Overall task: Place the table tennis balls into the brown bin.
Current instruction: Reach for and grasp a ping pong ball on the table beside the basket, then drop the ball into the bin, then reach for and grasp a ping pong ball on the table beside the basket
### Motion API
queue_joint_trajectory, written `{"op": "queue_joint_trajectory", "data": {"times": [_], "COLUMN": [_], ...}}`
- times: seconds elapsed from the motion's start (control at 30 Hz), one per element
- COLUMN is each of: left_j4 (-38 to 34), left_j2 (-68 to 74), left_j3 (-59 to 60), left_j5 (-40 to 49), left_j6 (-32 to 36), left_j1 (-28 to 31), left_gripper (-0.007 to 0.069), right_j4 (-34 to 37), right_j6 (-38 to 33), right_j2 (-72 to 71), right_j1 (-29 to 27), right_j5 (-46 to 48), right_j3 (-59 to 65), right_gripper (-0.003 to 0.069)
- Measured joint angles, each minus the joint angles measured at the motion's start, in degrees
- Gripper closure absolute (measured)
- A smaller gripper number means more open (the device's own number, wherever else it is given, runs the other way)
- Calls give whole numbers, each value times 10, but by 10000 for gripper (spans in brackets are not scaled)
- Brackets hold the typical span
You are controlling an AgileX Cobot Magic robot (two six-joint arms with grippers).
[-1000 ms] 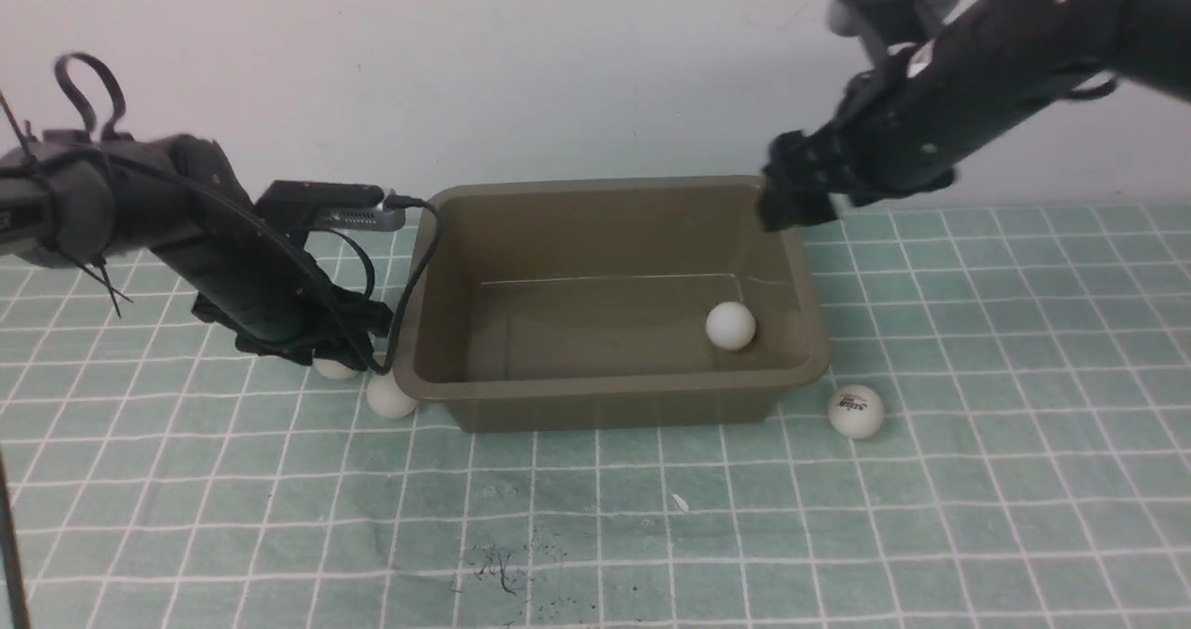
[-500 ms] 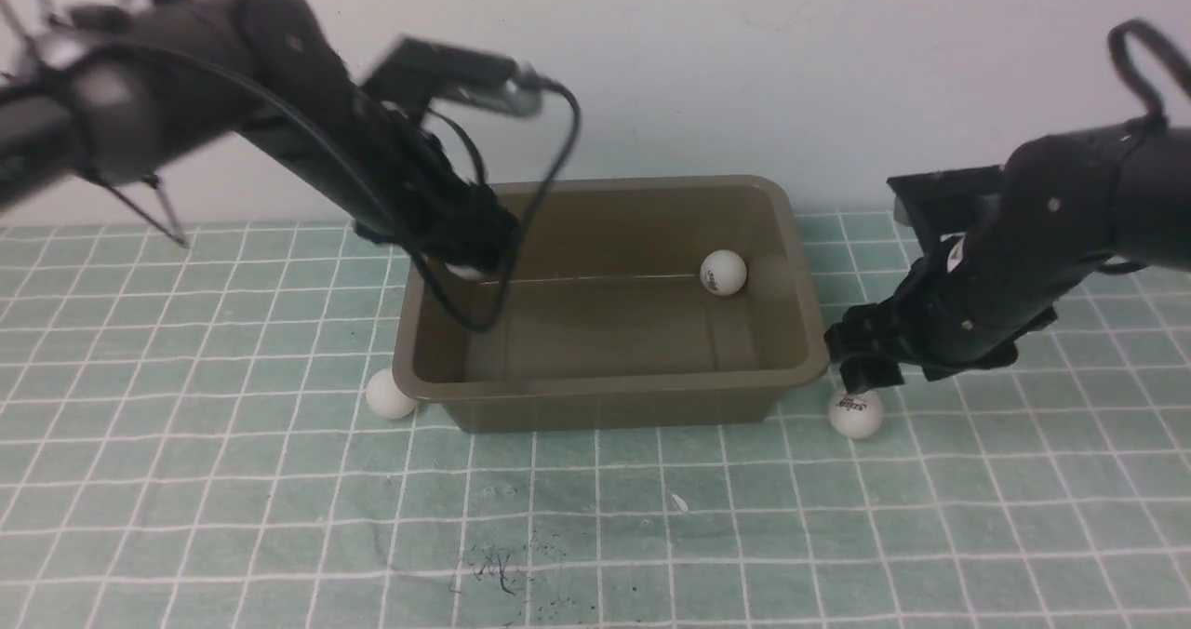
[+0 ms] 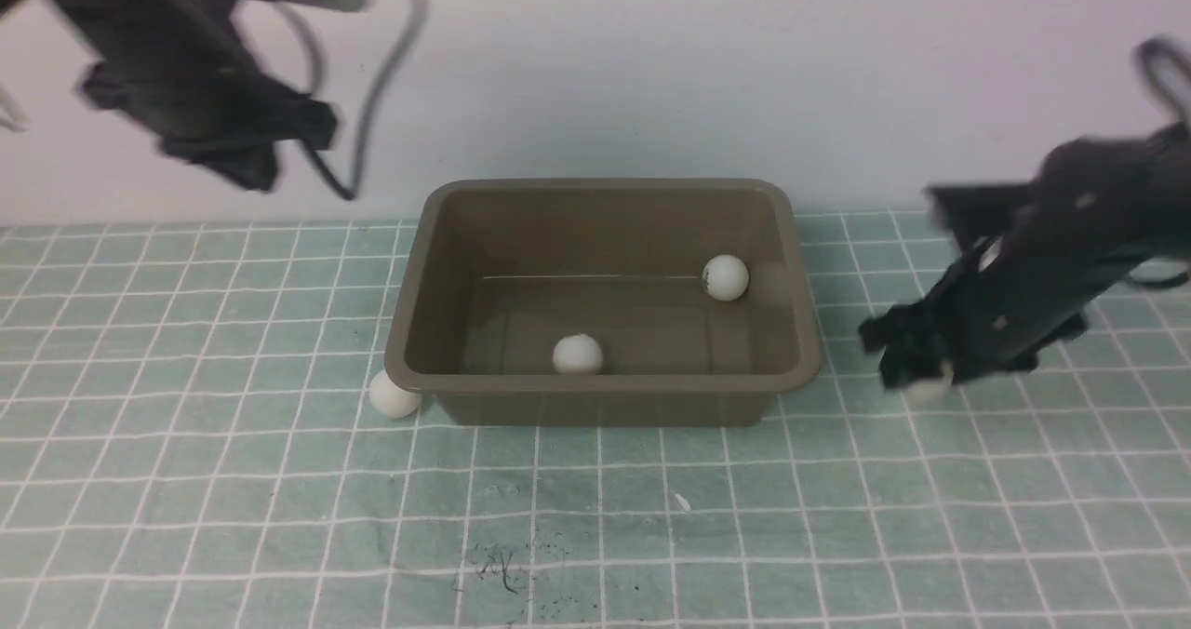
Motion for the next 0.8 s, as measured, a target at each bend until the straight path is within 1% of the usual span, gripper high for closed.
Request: {"op": "queue_joint_trajectory", "data": {"times": [0.07,0.1,0.13,0.2,0.23,0.3,0.33,0.37,0.4,0.43,0.47,0.5,0.53,0.57,0.63,0.67,0.7,0.73,0.8], "left_j4": [-29,-29,-57,-98,-137,-159,-193,-201,-203,-215,-222,-223,-223,-223,-225,-225,-227,-229,-232], "left_j2": [-3,-3,-1,4,11,18,33,40,40,49,58,65,69,73,86,91,99,105,115], "left_j3": [50,56,94,135,168,182,197,198,199,200,201,201,201,201,201,201,201,201,201], "left_j5": [0,0,-2,-19,-47,-66,-94,-98,-102,-115,-128,-139,-145,-156,-176,-182,-195,-202,-214], "left_j6": [20,20,44,86,126,149,184,191,193,200,205,208,208,209,209,209,209,209,209], "left_j1": [25,26,32,30,24,19,7,4,3,-3,-9,-12,-14,-16,-19,-20,-20,-21,-22], "left_gripper": [625,627,629,629,627,619,580,563,550,512,446,382,358,302,194,157,109,77,46], "right_j4": [38,42,70,106,135,146,165,167,167,166,159,148,141,128,98,82,48,27,-21], "right_j6": [-25,-29,-65,-109,-140,-151,-168,-170,-170,-171,-171,-171,-170,-169,-163,-159,-150,-143,-122], "right_j2": [-49,-53,-70,-69,-53,-40,-1,10,13,28,43,46,46,40,25,15,-5,-17,-44], "right_j1": [5,7,19,36,54,63,75,77,77,78,78,78,78,78,78,78,78,78,78], "right_j5": [-21,-21,-31,-36,-35,-33,-18,-7,-7,11,44,65,80,93,103,107,111,114,126], "right_j3": [-7,-7,-25,-51,-81,-97,-143,-159,-159,-177,-203,-215,-223,-231,-237,-238,-239,-240,-241], "right_gripper": [297,297,297,297,297,297,274,251,251,209,140,106,88,76,76,82,96,106,132]}}
